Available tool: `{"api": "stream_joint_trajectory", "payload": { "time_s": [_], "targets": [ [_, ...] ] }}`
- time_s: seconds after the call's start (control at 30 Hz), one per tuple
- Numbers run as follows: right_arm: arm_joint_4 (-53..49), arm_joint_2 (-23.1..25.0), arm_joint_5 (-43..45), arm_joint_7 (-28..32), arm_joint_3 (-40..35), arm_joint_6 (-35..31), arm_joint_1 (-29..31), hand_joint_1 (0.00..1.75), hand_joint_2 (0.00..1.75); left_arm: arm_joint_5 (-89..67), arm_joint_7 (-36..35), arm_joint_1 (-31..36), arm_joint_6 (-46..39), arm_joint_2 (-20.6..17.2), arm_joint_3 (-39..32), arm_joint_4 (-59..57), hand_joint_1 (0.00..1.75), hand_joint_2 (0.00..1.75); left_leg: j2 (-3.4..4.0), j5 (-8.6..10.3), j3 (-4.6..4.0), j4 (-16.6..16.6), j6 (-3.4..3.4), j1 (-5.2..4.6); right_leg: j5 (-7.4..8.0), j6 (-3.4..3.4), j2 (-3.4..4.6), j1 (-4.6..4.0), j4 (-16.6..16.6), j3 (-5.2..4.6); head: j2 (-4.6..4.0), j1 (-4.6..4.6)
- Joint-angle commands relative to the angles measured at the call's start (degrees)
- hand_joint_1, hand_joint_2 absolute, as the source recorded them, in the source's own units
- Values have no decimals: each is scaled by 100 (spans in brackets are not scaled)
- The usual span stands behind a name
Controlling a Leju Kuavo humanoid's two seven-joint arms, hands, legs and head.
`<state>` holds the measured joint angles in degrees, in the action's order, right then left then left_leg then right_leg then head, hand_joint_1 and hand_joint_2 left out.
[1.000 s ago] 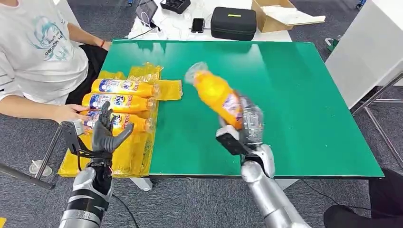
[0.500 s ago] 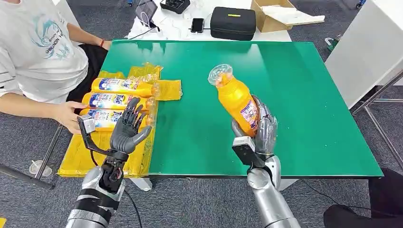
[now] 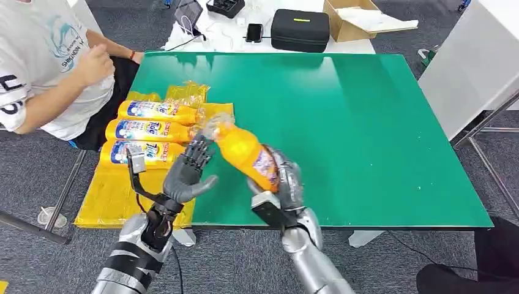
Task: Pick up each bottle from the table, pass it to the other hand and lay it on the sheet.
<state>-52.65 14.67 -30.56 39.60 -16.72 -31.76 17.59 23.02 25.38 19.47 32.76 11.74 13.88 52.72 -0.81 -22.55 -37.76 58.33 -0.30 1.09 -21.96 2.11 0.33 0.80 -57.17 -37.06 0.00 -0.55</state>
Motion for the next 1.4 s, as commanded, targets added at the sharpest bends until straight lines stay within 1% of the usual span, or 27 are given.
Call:
{"api": "stream_joint_trajectory", "payload": {
  "time_s": [0.03,0.07,0.1,0.13,0.2,0.23,0.37,0.4,0.53,0.6,0.63,0.67,0.73,0.77,0.83,0.9,0.93,0.97,1.0,1.03,1.07,1.13,1.17,1.2,1.23,1.3,1.4],
  "targets": [
    [1407,210,115,-61,-438,94,690,171,175,53,5,306,162,-176,610,-572,0,175,17,-12,33,-3,6,-1,-8,-7,8,-3,5,30,0,-2],
    [1407,210,115,-61,-438,94,690,168,175,53,5,306,162,-176,610,-572,0,175,17,-13,33,-3,6,-1,-7,-7,9,-3,5,31,0,0],
    [1475,242,132,-45,-448,82,715,169,175,29,-5,320,126,-181,645,-619,0,175,8,-6,19,-3,4,-1,-4,-5,2,-1,3,19,2,2],
    [1475,242,132,-45,-448,82,715,169,175,29,-5,320,126,-181,645,-619,0,175,13,-12,32,-3,6,-1,-8,-8,4,-3,4,32,0,0],
    [1581,280,135,-38,-494,96,766,171,175,48,-19,349,151,-173,692,-718,0,175,10,-7,20,-3,4,-2,-5,-6,4,-1,3,19,0,2],
    [1697,305,176,-30,-536,88,825,166,175,140,-6,382,219,-170,725,-818,0,175,14,-13,35,-2,6,-2,-10,-10,5,-3,3,33,0,0],
    [1784,329,165,-62,-592,89,864,166,175,169,10,396,257,-162,762,-866,0,175,6,-5,15,-3,3,-2,-3,-5,1,0,2,14,2,0],
    [1784,329,165,-62,-592,89,864,166,175,169,10,396,257,-162,762,-866,0,175,14,-11,31,-2,6,-2,-7,-8,7,-2,2,27,0,-2],
    [1784,329,165,-62,-592,89,864,166,175,169,10,396,257,-162,762,-866,0,175,5,-6,18,-2,5,-1,-5,-5,-1,-1,3,16,0,0],
    [1857,339,189,-103,-607,130,888,164,175,261,-31,403,362,-167,782,-883,0,175,14,-20,47,-1,10,-1,-16,-11,2,-5,4,45,2,0],
    [1916,347,175,-135,-637,160,904,164,175,262,-25,400,346,-168,792,-884,0,175,5,-5,14,-2,4,-2,-4,-4,0,0,2,13,0,2],
    [1975,365,167,-153,-674,197,906,164,175,281,-21,402,354,-167,800,-886,0,175,9,-12,27,0,6,0,-9,-7,2,-3,2,27,0,-2],
    [2165,424,59,-187,-826,218,903,168,175,297,-13,420,251,-147,788,-897,0,175,5,-7,17,-1,4,-1,-5,-5,1,-2,2,16,0,0],
    [2210,448,38,-198,-862,217,895,166,175,296,-17,430,212,-142,782,-910,0,175,12,-19,42,0,7,1,-15,-11,2,-6,3,42,2,-2],
    [2234,474,24,-197,-878,174,873,166,175,302,-22,439,211,-140,783,-921,0,175,5,-6,14,-2,2,1,-4,-6,0,-3,3,14,0,0],
    [2256,491,41,-197,-882,192,873,169,175,299,-22,446,182,-140,781,-938,0,175,6,-11,26,-1,4,-1,-10,-9,-1,-3,1,24,0,0],
    [2334,514,-21,-220,-1001,258,873,168,175,357,-54,457,159,-124,749,-995,0,175,4,-8,18,-1,3,1,-6,-7,-1,-4,2,16,0,-2],
    [2343,533,13,-243,-1038,318,851,175,175,349,-53,467,75,-116,731,-1024,0,175,9,-13,30,-2,5,1,-10,-9,1,-5,4,27,0,0],
    [2355,533,9,-307,-1263,332,809,171,175,411,-71,490,109,-103,709,-1080,0,175,4,-8,21,-3,5,-2,-7,-7,-2,-1,2,17,0,-4],
    [2360,533,39,-389,-1436,315,759,175,175,423,-82,512,94,-99,704,-1124,0,175,2,-6,15,-2,4,1,-6,-5,-3,-4,3,12,0,-2],
    [2360,533,85,-429,-1558,342,724,175,175,417,-80,527,71,-95,704,-1146,0,175,5,-14,31,0,6,3,-12,-8,-3,-8,5,29,0,2],
    [2350,533,261,-502,-1848,322,696,175,175,404,-73,568,-32,-77,690,-1197,0,175,2,-5,12,-3,3,0,-5,-4,-1,-2,3,9,0,0],
    [2354,533,342,-530,-1987,342,696,175,175,415,-82,586,-71,-76,667,-1219,0,175,10,-22,51,-2,10,2,-19,-12,-2,-8,6,49,0,0],
    [2339,533,447,-598,-2067,347,693,175,175,419,-95,610,-134,-68,641,-1242,0,175,-2,-7,17,-2,4,0,-9,-6,-7,-3,2,15,0,0],
    [2338,533,511,-619,-2102,339,693,171,175,455,-112,621,-119,-68,617,-1252,0,175,0,-15,31,1,6,3,-15,-9,-9,-7,3,30,0,0],
    [2430,533,624,-619,-2160,328,734,175,175,462,-132,639,-186,-66,585,-1246,0,175,2,-7,15,-1,4,2,-9,-7,-8,-4,2,13,0,0],
    [2461,533,648,-619,-2156,350,753,175,175,451,-132,647,-198,-72,589,-1233,0,175,3,-13,28,1,6,1,-15,-9,-11,-5,0,26,0,-2]
  ]
}}
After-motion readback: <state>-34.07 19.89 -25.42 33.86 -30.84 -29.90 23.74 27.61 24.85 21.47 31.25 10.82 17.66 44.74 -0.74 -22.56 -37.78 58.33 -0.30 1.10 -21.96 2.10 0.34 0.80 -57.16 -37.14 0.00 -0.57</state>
